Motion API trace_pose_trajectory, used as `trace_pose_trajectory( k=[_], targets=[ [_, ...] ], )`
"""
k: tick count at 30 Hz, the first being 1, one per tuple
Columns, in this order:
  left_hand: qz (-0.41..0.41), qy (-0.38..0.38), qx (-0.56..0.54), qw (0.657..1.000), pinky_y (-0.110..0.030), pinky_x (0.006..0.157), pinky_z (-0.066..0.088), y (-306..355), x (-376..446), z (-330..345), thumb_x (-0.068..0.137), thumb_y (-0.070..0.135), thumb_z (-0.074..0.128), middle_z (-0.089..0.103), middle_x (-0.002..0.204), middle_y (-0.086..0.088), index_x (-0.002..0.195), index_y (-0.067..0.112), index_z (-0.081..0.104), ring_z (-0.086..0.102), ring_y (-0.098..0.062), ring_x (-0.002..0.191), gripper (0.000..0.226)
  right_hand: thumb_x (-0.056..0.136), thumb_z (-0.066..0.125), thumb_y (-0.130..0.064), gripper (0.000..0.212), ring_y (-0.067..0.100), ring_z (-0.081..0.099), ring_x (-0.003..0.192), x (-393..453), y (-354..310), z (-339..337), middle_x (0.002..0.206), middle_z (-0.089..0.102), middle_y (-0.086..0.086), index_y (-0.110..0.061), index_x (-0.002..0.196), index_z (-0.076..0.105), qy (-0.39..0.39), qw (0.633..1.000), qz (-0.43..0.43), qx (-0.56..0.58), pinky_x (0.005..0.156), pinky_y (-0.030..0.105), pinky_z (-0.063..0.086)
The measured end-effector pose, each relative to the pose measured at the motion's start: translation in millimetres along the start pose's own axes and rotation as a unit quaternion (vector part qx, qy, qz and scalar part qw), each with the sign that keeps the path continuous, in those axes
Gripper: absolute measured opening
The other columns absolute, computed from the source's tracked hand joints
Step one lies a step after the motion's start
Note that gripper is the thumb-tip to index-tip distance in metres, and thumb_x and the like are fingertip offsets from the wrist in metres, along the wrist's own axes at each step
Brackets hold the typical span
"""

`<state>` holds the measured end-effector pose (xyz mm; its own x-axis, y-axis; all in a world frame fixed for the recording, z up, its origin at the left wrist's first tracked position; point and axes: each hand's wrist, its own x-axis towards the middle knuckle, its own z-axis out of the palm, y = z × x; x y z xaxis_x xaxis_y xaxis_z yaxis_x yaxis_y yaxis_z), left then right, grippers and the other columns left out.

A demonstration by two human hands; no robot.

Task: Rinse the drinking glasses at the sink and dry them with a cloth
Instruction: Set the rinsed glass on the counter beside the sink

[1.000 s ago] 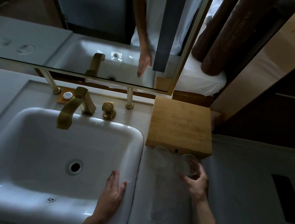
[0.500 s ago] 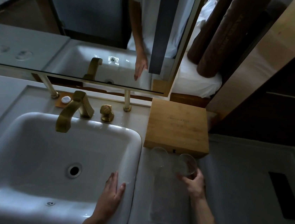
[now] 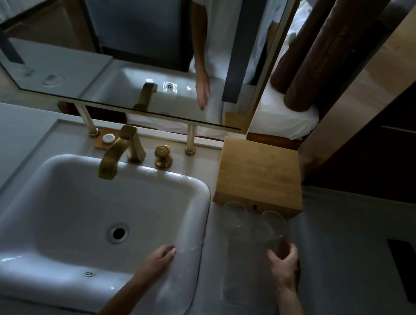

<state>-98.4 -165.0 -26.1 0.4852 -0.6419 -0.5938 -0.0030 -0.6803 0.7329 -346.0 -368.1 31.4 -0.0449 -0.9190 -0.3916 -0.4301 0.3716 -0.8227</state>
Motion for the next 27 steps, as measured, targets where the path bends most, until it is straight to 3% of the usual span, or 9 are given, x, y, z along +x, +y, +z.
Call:
trace_pose_trajectory(
  k=[3, 5, 8, 13, 16, 19, 24, 27],
  targets=[
    [0.026, 0.009, 0.074, 0.997, -0.031, 0.088, 0.047, 9.3, -26.0, -12.1, 0.1, 0.034, 0.054, 0.069, 0.109, -0.006, 0.102, 0.026, 0.062, 0.064, -0.022, 0.101, 0.012, 0.082, 0.071, -0.003, 0.057, 0.035, 0.056, 0.121, -15.3, 3.6, -5.6, 0.132, 0.058, 0.018, -0.006, 0.135, 0.048, 0.019, 0.999, -0.031, -0.033, 0.103, 0.046, 0.046],
    [0.06, 0.039, 0.156, 0.985, -0.027, 0.077, 0.043, -1.8, -33.6, -15.6, 0.103, 0.029, 0.05, 0.07, 0.104, -0.004, 0.102, 0.023, 0.064, 0.064, -0.021, 0.096, 0.015, 0.083, 0.071, -0.006, 0.052, 0.032, 0.059, 0.118, -25.3, 7.4, -8.3, 0.129, 0.061, 0.014, -0.009, 0.131, 0.052, 0.023, 0.997, -0.05, -0.053, 0.101, 0.044, 0.049],
    [0.085, 0.098, 0.327, 0.936, -0.032, 0.081, 0.045, -17.8, -50.3, -21.7, 0.101, 0.044, 0.044, 0.07, 0.108, 0.001, 0.109, 0.025, 0.066, 0.065, -0.021, 0.103, 0.03, 0.084, 0.069, -0.003, 0.048, 0.029, 0.061, 0.115, -40.3, 10.7, -6.8, 0.127, 0.063, 0.011, -0.01, 0.129, 0.054, 0.011, 0.996, -0.068, -0.059, 0.1, 0.042, 0.05],
    [0.103, 0.106, 0.49, 0.859, -0.043, 0.077, 0.044, -52.5, -68.3, -38.8, 0.082, 0.052, 0.033, 0.071, 0.095, 0.013, 0.093, 0.035, 0.073, 0.068, -0.018, 0.088, 0.045, 0.086, 0.065, 0.005, 0.039, 0.029, 0.062, 0.112, -57.4, 12.8, 10.2, 0.118, 0.064, 0.012, -0.006, 0.122, 0.057, -0.046, 0.994, -0.088, -0.047, 0.094, 0.032, 0.046],
    [0.112, 0.147, 0.474, 0.861, -0.04, 0.08, 0.043, -58.2, -73.2, -43.1, 0.084, 0.046, 0.043, 0.07, 0.081, 0.008, 0.074, 0.027, 0.068, 0.067, -0.019, 0.078, 0.033, 0.085, 0.065, 0.009, 0.039, 0.03, 0.061, 0.112, -61.2, 10.5, 25.0, 0.116, 0.063, 0.013, -0.005, 0.121, 0.056, -0.07, 0.994, -0.081, -0.03, 0.096, 0.035, 0.047],
    [0.15, 0.207, 0.462, 0.85, -0.038, 0.076, 0.043, -59.0, -75.2, -39.1, 0.082, 0.04, 0.049, 0.067, 0.073, 0.005, 0.067, 0.025, 0.063, 0.066, -0.021, 0.072, 0.025, 0.084, 0.069, 0.006, 0.051, 0.031, 0.058, 0.118, -63.8, 3.9, 41.7, 0.123, 0.059, 0.014, -0.004, 0.13, 0.05, -0.08, 0.995, -0.068, -0.001, 0.105, 0.043, 0.046],
    [0.142, 0.236, 0.431, 0.859, -0.037, 0.073, 0.043, -58.6, -77.4, -37.9, 0.079, 0.036, 0.054, 0.065, 0.068, 0.002, 0.063, 0.023, 0.058, 0.064, -0.023, 0.07, 0.022, 0.081, 0.075, 0.0, 0.083, 0.031, 0.043, 0.135, -63.2, -14.6, 68.6, 0.146, 0.043, 0.017, -0.007, 0.149, 0.028, -0.088, 0.994, -0.056, 0.01, 0.103, 0.029, 0.037],
    [0.134, 0.234, 0.423, 0.865, -0.036, 0.073, 0.043, -56.6, -77.6, -36.8, 0.078, 0.036, 0.054, 0.064, 0.067, 0.002, 0.061, 0.023, 0.058, 0.063, -0.022, 0.069, 0.022, 0.078, 0.077, 0.0, 0.094, 0.032, 0.036, 0.14, -53.5, -23.7, 86.1, 0.153, 0.034, 0.019, -0.008, 0.152, 0.019, -0.081, 0.995, -0.049, 0.016, 0.104, 0.028, 0.034]
  ],
)
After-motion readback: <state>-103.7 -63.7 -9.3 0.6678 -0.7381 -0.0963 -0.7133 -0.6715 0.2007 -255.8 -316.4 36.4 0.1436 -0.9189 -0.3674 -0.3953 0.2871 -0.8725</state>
